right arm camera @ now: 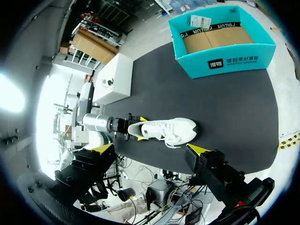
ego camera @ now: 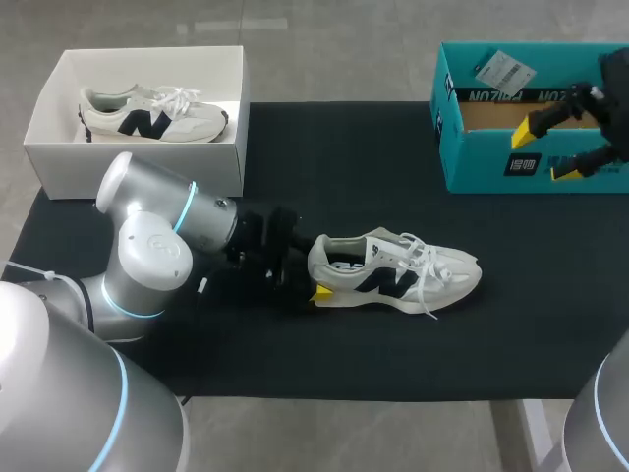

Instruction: Take the shoe out of the shoebox, open the shoe tongue, remove and reinsert the insole, then place the shoe into the shoebox

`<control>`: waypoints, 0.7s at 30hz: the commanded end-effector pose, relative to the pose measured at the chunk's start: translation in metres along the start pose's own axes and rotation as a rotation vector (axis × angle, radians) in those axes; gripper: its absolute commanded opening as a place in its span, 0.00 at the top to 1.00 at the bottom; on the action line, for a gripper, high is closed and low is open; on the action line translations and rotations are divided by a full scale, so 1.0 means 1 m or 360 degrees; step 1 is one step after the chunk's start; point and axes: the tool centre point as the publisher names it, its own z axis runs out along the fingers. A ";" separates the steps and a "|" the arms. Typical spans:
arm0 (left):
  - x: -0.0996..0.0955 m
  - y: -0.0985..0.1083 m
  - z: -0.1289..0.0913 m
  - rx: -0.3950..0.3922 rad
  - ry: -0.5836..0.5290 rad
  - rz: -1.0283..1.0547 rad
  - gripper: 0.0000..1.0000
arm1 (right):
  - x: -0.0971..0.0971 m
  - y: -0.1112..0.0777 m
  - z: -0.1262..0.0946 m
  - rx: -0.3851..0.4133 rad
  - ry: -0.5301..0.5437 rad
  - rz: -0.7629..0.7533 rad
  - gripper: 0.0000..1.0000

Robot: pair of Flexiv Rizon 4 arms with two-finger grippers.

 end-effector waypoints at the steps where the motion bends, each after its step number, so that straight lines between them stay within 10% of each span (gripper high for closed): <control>1: -0.004 0.003 0.006 -0.0005 0.0001 -0.0001 1.00 | 0.029 0.005 0.039 0.0014 -0.0213 0.0065 0.00; 21: -0.004 0.003 0.006 -0.0005 0.0001 -0.0001 1.00 | 0.050 -0.037 0.154 0.0123 -0.0687 0.0157 0.00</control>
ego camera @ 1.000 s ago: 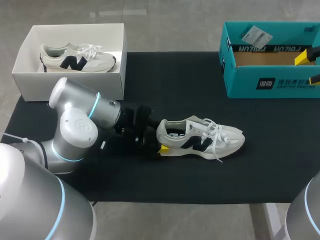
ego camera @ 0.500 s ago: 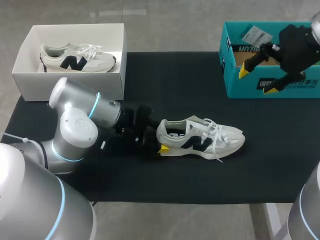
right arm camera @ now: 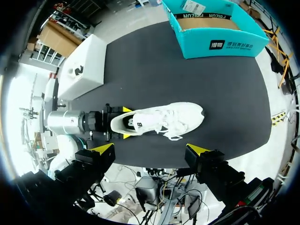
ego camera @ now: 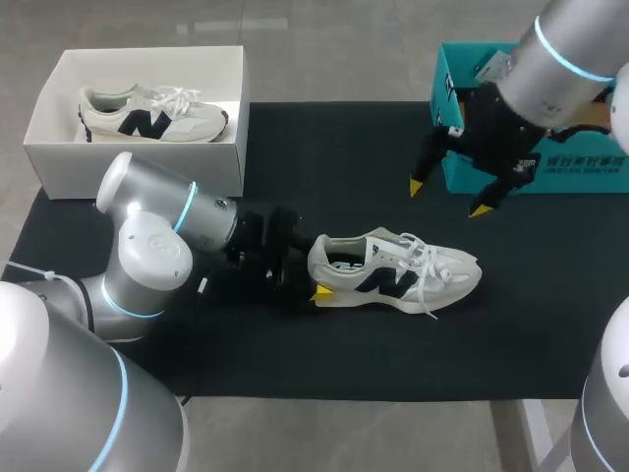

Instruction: Take the shoe out of the shoebox, open the shoe tongue, remove and reinsert the insole, then place the shoe into the shoebox

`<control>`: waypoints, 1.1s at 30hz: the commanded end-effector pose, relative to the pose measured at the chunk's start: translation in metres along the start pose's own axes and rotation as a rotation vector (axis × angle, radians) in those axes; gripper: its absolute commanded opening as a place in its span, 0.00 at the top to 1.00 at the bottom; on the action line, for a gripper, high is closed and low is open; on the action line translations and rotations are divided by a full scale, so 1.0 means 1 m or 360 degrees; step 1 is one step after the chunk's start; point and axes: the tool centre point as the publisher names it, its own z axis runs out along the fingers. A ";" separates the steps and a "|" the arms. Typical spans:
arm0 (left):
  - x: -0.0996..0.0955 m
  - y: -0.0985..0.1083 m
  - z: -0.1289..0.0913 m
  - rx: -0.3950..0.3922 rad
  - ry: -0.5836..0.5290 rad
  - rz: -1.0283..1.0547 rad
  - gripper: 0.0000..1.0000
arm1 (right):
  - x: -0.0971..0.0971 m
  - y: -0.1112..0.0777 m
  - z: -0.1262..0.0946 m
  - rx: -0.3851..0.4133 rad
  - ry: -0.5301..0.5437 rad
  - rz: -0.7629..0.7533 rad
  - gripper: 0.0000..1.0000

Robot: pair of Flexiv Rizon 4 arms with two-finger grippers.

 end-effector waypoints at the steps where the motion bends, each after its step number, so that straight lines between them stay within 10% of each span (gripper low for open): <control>1: -0.004 0.003 0.006 -0.0005 0.0001 -0.0001 1.00 | 0.021 0.001 0.044 0.0048 -0.0157 0.0029 0.00; 33: -0.004 0.003 0.006 -0.0005 0.0001 -0.0001 1.00 | 0.015 0.008 0.140 0.0169 -0.0751 0.0044 0.00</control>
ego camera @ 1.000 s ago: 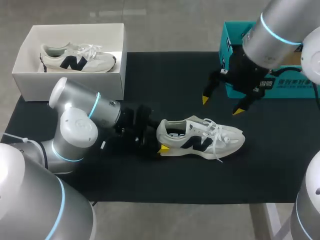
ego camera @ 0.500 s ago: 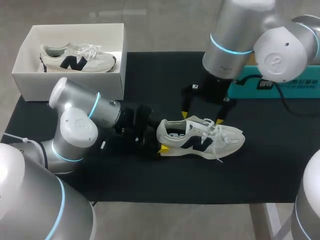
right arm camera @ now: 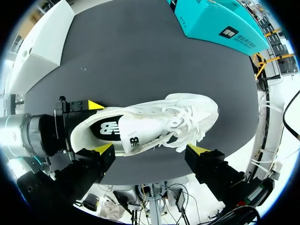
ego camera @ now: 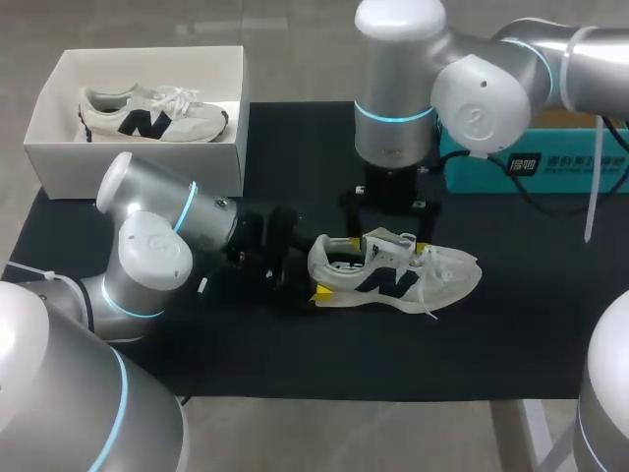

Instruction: Take the shoe out of the shoebox, open the shoe tongue, remove and reinsert the insole, then place the shoe into the shoebox

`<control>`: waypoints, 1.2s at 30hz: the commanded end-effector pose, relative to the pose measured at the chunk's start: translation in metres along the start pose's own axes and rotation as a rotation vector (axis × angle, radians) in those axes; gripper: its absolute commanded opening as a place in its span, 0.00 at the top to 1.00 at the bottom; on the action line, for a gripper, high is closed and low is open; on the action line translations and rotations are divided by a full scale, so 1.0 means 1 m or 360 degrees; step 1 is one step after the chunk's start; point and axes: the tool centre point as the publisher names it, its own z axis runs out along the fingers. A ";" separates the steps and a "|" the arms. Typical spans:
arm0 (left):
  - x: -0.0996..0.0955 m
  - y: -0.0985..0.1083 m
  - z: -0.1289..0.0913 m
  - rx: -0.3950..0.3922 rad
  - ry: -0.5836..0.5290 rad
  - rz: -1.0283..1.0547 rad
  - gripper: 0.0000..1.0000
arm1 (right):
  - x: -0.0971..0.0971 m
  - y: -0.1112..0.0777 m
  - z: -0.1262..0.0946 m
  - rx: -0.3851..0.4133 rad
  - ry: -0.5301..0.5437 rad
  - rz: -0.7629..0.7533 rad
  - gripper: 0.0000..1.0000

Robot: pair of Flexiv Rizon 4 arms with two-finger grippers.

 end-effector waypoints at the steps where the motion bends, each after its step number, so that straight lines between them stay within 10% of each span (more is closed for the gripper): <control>1: -0.004 0.003 0.006 -0.0005 0.0001 -0.0001 1.00 | 0.002 0.005 0.004 0.0001 -0.0095 0.0010 0.00; 15: -0.004 0.003 0.006 -0.0005 0.0001 -0.0001 1.00 | -0.003 0.005 0.025 0.0029 -0.0191 0.0036 0.00; 21: -0.004 0.003 0.006 -0.0005 0.0001 -0.0001 1.00 | -0.009 0.007 0.030 0.0042 -0.0221 0.0047 0.51; 28: -0.004 0.003 0.006 -0.0005 0.0001 -0.0001 1.00 | -0.011 0.007 0.022 0.0015 -0.0225 0.0054 0.41; 34: -0.004 0.003 0.006 -0.0005 0.0001 -0.0001 1.00 | -0.011 0.006 0.022 0.0016 -0.0231 0.0049 0.55; 35: -0.004 0.003 0.006 -0.0005 0.0001 -0.0001 1.00 | -0.012 0.006 0.023 0.0017 -0.0231 0.0051 0.62; 36: -0.004 0.003 0.006 -0.0005 0.0001 -0.0001 1.00 | -0.013 0.006 0.022 0.0018 -0.0230 0.0052 0.91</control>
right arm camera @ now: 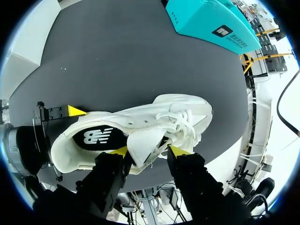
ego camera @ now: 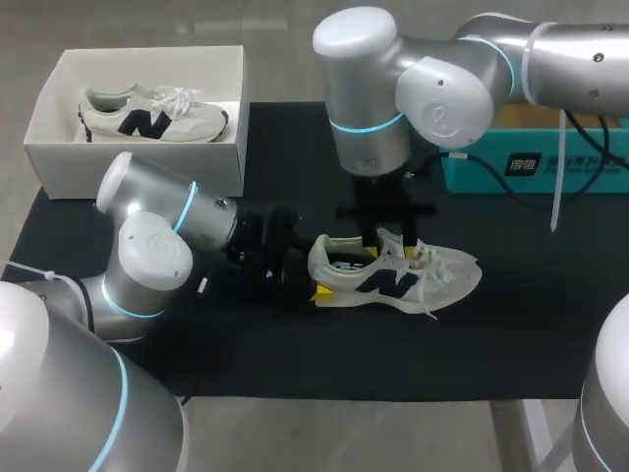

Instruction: Take the shoe out of the shoebox, open the shoe tongue, remove and reinsert the insole, then place the shoe into the shoebox

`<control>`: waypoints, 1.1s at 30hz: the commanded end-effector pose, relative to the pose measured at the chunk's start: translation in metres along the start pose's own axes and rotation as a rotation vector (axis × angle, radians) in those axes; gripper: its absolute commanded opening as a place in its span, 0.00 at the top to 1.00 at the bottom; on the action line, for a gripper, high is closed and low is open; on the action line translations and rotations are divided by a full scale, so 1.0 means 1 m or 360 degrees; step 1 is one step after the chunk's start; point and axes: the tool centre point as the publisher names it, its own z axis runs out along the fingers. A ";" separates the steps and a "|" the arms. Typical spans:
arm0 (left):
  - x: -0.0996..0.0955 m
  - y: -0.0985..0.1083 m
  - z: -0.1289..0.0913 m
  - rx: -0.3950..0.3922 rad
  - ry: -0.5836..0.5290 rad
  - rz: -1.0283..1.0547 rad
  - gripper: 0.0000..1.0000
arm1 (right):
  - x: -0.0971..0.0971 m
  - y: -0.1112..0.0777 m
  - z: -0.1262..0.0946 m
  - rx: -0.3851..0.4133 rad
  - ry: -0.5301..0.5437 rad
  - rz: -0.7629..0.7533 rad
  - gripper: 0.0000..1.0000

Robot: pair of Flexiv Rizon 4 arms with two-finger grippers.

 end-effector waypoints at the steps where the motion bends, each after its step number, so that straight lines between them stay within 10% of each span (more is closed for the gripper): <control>1: -0.004 0.004 0.006 -0.0005 0.0001 -0.0001 1.00 | -0.006 -0.001 0.000 -0.0001 0.0008 0.0003 1.00; 15: -0.004 0.004 0.006 -0.0005 0.0001 -0.0001 1.00 | -0.042 0.006 -0.018 -0.0046 0.0030 0.0073 1.00; 33: -0.004 0.004 0.006 -0.0005 0.0001 -0.0001 1.00 | -0.091 0.011 0.012 0.0029 -0.0099 0.0197 1.00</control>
